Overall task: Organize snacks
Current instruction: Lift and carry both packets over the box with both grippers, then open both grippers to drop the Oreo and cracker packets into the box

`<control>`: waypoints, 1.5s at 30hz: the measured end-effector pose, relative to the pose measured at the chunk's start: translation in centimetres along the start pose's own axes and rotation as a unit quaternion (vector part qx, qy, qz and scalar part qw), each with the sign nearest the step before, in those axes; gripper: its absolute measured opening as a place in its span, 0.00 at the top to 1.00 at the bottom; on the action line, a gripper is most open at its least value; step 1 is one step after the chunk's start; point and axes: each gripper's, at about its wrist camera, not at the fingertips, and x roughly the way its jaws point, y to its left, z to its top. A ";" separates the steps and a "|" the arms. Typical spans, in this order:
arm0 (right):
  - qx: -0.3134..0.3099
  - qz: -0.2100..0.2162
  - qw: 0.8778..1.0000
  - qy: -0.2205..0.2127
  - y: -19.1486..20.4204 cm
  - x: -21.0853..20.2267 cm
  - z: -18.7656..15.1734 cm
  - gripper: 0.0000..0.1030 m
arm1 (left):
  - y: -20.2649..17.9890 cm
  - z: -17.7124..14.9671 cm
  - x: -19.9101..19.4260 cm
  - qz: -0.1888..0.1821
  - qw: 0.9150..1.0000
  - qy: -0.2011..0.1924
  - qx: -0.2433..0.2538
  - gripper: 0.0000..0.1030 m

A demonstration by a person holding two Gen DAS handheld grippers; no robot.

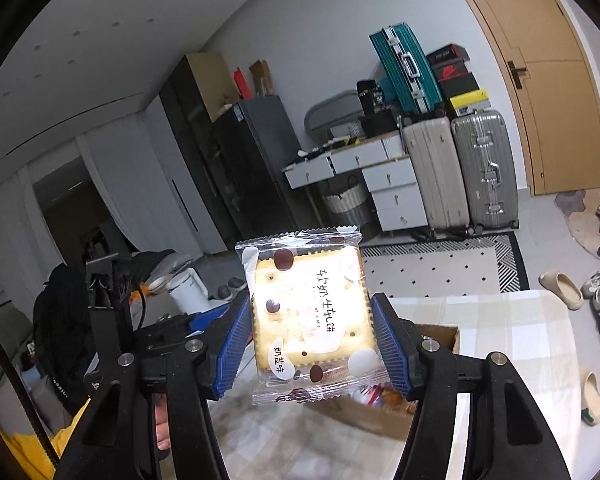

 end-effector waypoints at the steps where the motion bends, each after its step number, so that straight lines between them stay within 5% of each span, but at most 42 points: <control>1: -0.001 -0.006 1.000 0.008 -0.5 1.1 0.2 0.41 | 0.0 0.6 0.8 0.001 1.000 0.004 0.000 0.58; 9: 0.004 -0.043 0.995 0.086 -5.0 9.8 -1.8 0.41 | 0.2 3.2 9.9 -0.006 0.998 0.058 -0.009 0.58; 23: 0.033 -0.062 0.987 0.145 -10.8 15.3 -6.7 0.41 | 0.0 -1.2 23.5 -0.031 0.989 0.144 0.009 0.58; 32: 0.031 -0.064 0.986 0.152 -10.9 15.8 -7.1 0.41 | -0.3 -1.9 26.2 -0.034 0.988 0.148 0.015 0.58; 45: 0.034 -0.069 0.983 0.165 -11.1 16.4 -7.8 0.41 | 0.9 -1.3 23.3 -0.038 0.990 0.137 0.009 0.51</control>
